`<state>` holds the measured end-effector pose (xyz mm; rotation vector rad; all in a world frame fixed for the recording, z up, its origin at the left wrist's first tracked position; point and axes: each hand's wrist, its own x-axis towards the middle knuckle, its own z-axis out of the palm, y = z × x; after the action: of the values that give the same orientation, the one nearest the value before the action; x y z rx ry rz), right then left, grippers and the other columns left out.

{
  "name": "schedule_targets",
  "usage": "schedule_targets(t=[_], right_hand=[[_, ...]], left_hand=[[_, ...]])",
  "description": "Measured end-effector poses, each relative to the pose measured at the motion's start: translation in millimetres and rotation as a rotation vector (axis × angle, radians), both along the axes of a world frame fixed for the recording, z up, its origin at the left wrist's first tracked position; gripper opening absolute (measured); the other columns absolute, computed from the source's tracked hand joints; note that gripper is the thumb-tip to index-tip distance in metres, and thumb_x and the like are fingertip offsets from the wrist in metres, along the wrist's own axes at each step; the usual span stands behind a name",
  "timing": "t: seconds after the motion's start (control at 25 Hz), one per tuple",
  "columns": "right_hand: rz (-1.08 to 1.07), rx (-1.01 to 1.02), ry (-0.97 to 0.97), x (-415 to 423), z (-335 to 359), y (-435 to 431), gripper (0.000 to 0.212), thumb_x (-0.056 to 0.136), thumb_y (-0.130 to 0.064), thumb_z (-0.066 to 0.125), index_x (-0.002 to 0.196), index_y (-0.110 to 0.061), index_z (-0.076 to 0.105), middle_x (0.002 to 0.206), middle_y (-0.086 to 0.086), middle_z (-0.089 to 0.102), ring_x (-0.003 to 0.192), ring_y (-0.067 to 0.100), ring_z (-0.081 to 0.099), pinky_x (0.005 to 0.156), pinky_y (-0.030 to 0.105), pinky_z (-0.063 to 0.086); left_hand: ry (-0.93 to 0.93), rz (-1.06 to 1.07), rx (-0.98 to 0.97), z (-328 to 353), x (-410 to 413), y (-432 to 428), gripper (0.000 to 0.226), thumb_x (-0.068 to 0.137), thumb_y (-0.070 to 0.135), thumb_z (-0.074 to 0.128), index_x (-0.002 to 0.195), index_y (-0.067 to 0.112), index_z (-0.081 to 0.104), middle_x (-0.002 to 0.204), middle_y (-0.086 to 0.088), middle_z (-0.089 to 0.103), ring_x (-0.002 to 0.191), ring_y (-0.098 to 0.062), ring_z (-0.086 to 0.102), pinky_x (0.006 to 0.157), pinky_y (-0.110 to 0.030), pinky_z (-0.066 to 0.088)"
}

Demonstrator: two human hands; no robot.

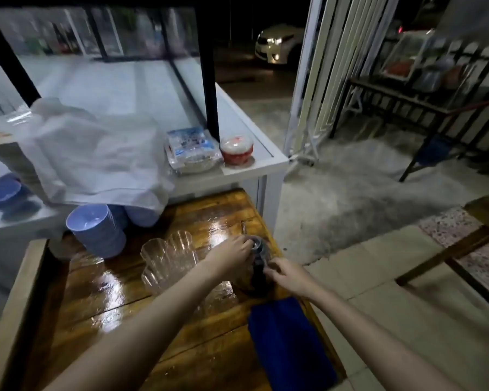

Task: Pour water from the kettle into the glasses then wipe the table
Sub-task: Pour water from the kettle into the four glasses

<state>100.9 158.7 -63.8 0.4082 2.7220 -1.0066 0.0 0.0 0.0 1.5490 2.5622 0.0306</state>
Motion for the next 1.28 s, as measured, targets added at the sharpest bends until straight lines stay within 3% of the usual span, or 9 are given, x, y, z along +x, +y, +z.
schedule_targets(t=[0.16,0.28,0.44,0.56,0.72,0.84,1.0,1.12,1.28], right_hand=[[-0.050,-0.179,-0.068,-5,-33,5,0.028,0.097,-0.036,0.053,0.110,-0.012,0.059,0.115,0.006,0.065,0.102,0.018,0.060,0.076,0.028,0.044],[-0.132,-0.372,-0.084,-10,-45,4,0.019,0.097,-0.035,0.053,0.100,-0.017,0.059,0.108,0.002,0.066,0.099,0.015,0.061,0.084,0.032,0.051],[-0.075,-0.561,-0.081,-8,-59,3,0.020,0.100,-0.032,0.044,0.108,-0.025,0.061,0.114,0.000,0.067,0.110,0.017,0.061,0.098,0.038,0.048],[-0.076,-0.548,-0.036,-3,-56,4,0.021,0.103,-0.030,0.038,0.105,-0.029,0.059,0.105,-0.002,0.067,0.102,0.012,0.062,0.091,0.034,0.048],[-0.131,-0.508,0.029,6,-60,17,0.025,0.103,-0.023,0.038,0.105,-0.015,0.062,0.096,0.002,0.067,0.087,0.013,0.061,0.084,0.038,0.048],[-0.353,-0.644,0.016,12,-65,28,0.031,0.102,-0.016,0.037,0.123,-0.011,0.059,0.115,0.001,0.060,0.107,0.014,0.053,0.092,0.029,0.041],[-0.576,-0.848,0.121,17,-71,26,0.031,0.101,-0.012,0.034,0.093,-0.013,0.063,0.090,0.006,0.064,0.084,0.016,0.058,0.062,0.014,0.047],[-0.789,-0.922,0.256,13,-63,19,0.030,0.100,-0.010,0.038,0.089,-0.013,0.066,0.090,0.002,0.066,0.084,0.014,0.061,0.060,0.013,0.050],[-0.849,-0.884,0.307,9,-45,13,0.034,0.097,-0.011,0.042,0.071,-0.016,0.064,0.077,0.002,0.064,0.073,0.014,0.059,0.066,0.032,0.048]], left_hand=[[0.008,0.030,0.042,-35,0,4,0.050,0.100,0.028,0.035,0.145,0.007,0.032,0.153,-0.012,0.032,0.138,-0.026,0.034,0.115,-0.036,0.031],[0.063,0.051,0.022,-62,-6,7,0.058,0.100,0.035,0.028,0.149,0.006,0.021,0.157,-0.015,0.024,0.146,-0.029,0.021,0.118,-0.041,0.027],[0.059,0.091,-0.033,-78,-2,15,0.070,0.096,0.051,0.011,0.152,0.008,0.006,0.161,-0.013,0.006,0.149,-0.026,0.000,0.120,-0.043,0.019],[0.035,0.094,-0.017,-83,0,17,0.071,0.097,0.053,0.012,0.153,0.011,-0.001,0.161,-0.010,-0.002,0.149,-0.024,-0.007,0.121,-0.043,0.014],[0.025,0.058,0.023,-81,10,18,0.067,0.101,0.047,0.020,0.152,0.011,-0.004,0.161,-0.009,-0.006,0.148,-0.022,-0.010,0.122,-0.039,0.005],[0.039,0.037,0.033,-82,22,24,0.068,0.101,0.045,0.025,0.152,0.010,-0.003,0.161,-0.010,-0.005,0.148,-0.023,-0.011,0.121,-0.036,0.000],[0.036,0.032,0.003,-80,28,34,0.070,0.099,0.048,0.022,0.152,0.010,-0.003,0.160,-0.011,-0.006,0.147,-0.023,-0.011,0.121,-0.037,0.000],[0.032,0.033,-0.004,-74,31,37,0.070,0.100,0.047,0.024,0.152,0.009,-0.002,0.161,-0.012,-0.005,0.147,-0.022,-0.012,0.118,-0.034,-0.007],[0.047,0.054,-0.001,-71,32,31,0.071,0.101,0.049,0.025,0.152,0.008,-0.001,0.161,-0.013,-0.001,0.148,-0.023,-0.008,0.119,-0.035,-0.005]])
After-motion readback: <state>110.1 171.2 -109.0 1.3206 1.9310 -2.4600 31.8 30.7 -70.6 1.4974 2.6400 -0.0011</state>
